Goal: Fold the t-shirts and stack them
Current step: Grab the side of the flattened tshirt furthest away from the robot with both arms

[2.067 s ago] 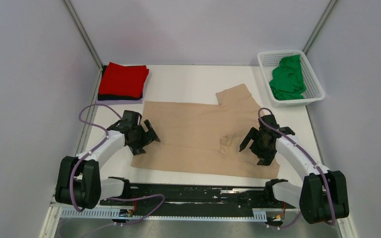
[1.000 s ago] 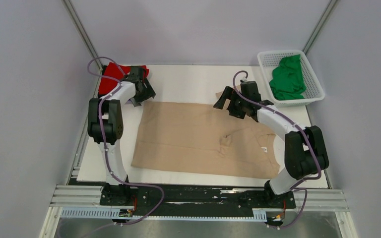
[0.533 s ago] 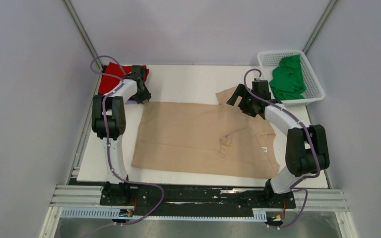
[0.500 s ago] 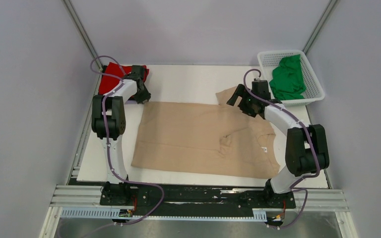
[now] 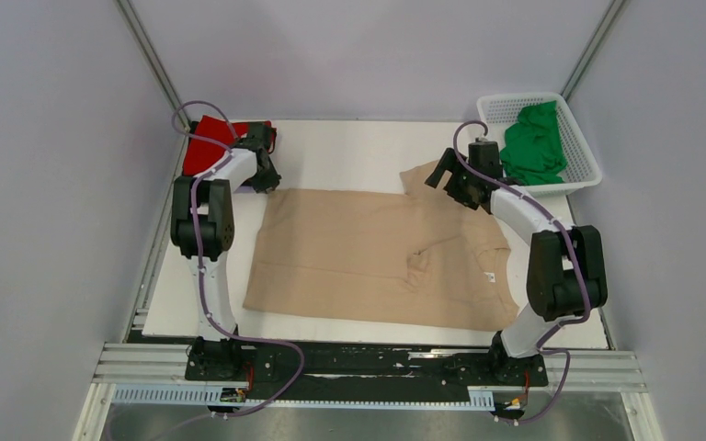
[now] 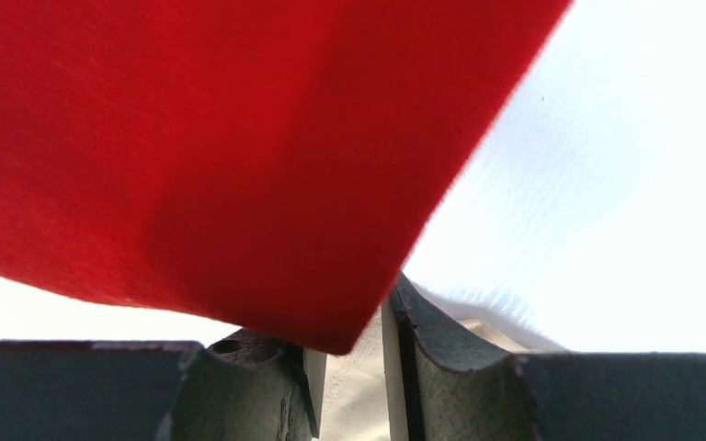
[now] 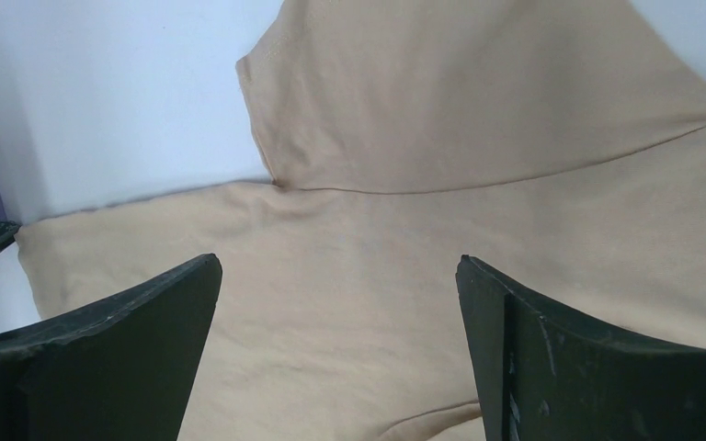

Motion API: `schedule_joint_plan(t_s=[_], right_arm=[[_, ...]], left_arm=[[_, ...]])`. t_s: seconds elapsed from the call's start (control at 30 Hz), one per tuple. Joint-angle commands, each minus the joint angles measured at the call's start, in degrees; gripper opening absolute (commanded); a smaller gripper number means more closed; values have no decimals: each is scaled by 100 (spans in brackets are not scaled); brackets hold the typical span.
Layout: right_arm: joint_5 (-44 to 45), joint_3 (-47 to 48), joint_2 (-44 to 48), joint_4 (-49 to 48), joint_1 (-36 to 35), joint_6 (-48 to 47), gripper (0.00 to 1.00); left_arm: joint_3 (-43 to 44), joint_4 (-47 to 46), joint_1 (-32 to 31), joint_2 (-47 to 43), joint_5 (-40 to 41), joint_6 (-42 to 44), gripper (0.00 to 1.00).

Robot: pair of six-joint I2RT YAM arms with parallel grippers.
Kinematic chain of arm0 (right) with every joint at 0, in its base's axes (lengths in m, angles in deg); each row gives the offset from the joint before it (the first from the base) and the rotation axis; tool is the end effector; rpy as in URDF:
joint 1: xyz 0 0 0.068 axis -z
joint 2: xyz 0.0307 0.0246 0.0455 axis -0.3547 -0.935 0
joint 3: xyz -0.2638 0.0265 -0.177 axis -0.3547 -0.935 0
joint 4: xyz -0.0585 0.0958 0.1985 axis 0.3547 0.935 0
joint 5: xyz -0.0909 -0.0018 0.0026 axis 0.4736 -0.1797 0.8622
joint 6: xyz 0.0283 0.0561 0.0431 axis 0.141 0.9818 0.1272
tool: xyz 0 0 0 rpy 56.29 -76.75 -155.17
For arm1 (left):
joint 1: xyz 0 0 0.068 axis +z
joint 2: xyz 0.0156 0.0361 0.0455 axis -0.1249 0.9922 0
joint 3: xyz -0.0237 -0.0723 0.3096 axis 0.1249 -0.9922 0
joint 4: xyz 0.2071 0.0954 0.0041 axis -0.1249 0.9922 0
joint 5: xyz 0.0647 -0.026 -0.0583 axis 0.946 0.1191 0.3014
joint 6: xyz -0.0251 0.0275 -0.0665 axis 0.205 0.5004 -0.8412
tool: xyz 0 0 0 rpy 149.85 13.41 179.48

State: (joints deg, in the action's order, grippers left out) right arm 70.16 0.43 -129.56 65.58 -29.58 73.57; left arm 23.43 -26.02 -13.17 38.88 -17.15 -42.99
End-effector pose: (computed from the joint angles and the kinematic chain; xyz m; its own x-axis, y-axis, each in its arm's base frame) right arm 0.3490 0.0601 0.2691 -0.7061 0.4373 -0.5569 0.1980 0.8771 0.4377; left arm 0.4631 -0.0363 0.1999 -0.7306 -0.4825 -0.4832 -0.4857 0.8646 -0.1289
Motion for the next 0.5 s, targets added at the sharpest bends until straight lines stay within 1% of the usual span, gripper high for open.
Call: schedule_joint_plan(t_s=[0.0, 0.1, 0.23, 0.3, 0.37, 0.4, 0.47], right_arm=[[167, 104, -24, -35, 27, -69, 100], [231, 36, -22, -31, 27, -79, 100], [294, 22, -26, -27, 32, -141, 100], [362, 24, -41, -27, 34, -186, 100], [431, 24, -57, -26, 48, -228, 100], [463, 24, -73, -24, 59, -244, 100], [505, 43, -108, -27, 84, -289, 100]], left_arm=[[-43, 440, -224, 53, -40, 216, 34], [67, 501, -324, 180, -52, 270, 33], [220, 618, -452, 313, 4, 298, 28], [292, 669, -510, 378, 124, 338, 23], [398, 781, -561, 463, 232, 418, 7], [456, 862, -593, 501, 338, 431, 0], [496, 932, -637, 484, 577, 488, 0]])
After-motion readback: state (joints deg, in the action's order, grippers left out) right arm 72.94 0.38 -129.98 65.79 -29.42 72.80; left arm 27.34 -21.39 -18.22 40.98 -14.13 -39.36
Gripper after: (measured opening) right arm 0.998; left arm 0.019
